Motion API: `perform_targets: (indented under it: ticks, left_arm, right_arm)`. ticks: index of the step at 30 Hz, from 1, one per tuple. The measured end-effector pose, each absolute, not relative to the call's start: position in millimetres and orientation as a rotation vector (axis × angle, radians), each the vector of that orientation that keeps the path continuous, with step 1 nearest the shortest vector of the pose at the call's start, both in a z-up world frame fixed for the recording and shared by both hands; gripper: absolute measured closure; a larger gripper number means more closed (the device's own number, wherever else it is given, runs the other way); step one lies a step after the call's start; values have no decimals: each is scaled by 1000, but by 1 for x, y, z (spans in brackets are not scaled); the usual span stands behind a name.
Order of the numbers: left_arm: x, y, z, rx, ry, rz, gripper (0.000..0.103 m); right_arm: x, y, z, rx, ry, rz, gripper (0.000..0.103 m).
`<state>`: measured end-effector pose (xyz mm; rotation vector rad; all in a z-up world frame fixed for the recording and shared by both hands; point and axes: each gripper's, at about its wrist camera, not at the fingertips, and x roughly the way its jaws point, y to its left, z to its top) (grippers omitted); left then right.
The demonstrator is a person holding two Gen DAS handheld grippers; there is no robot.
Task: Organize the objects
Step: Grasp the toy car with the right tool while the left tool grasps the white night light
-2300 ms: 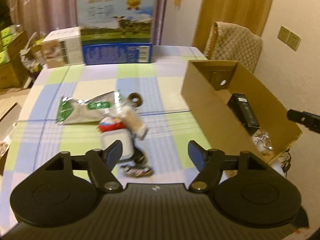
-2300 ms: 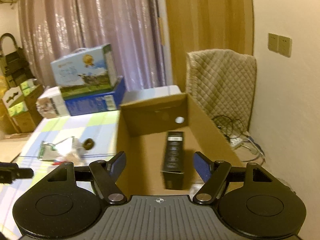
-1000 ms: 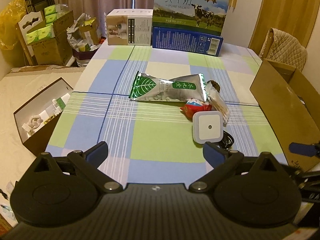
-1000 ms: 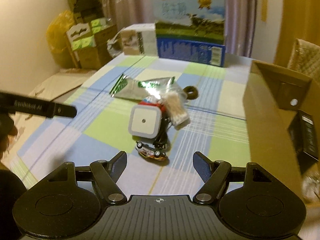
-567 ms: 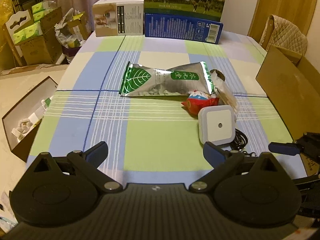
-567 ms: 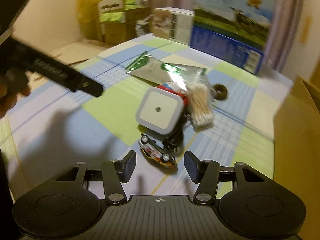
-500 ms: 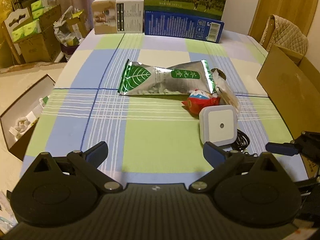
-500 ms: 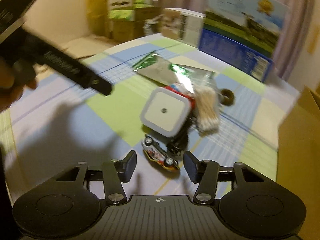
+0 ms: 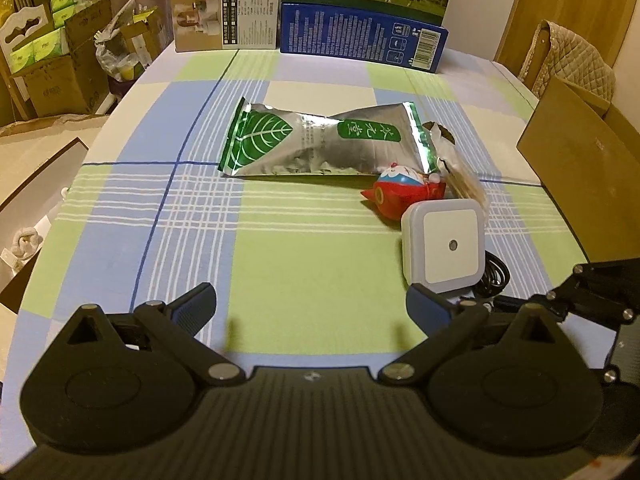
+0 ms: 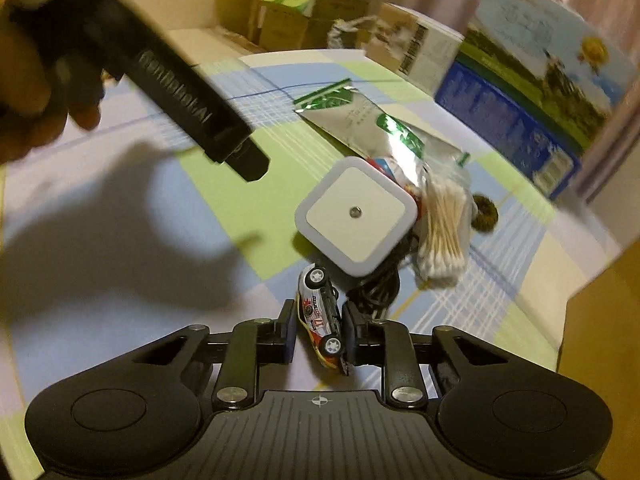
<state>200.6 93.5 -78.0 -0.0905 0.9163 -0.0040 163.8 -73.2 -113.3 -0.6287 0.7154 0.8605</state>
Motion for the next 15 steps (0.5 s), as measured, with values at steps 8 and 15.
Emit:
perform_targets:
  ticks: [8,15]
  left_arm:
    - [202,83,-74,-89,908,-39,4]
    - [219,51,-71,-98,880,-100,19]
  right_arm:
    - [190,-124,-91,-301,845,657,83]
    - [221,-151,-93,-86,942,510,83]
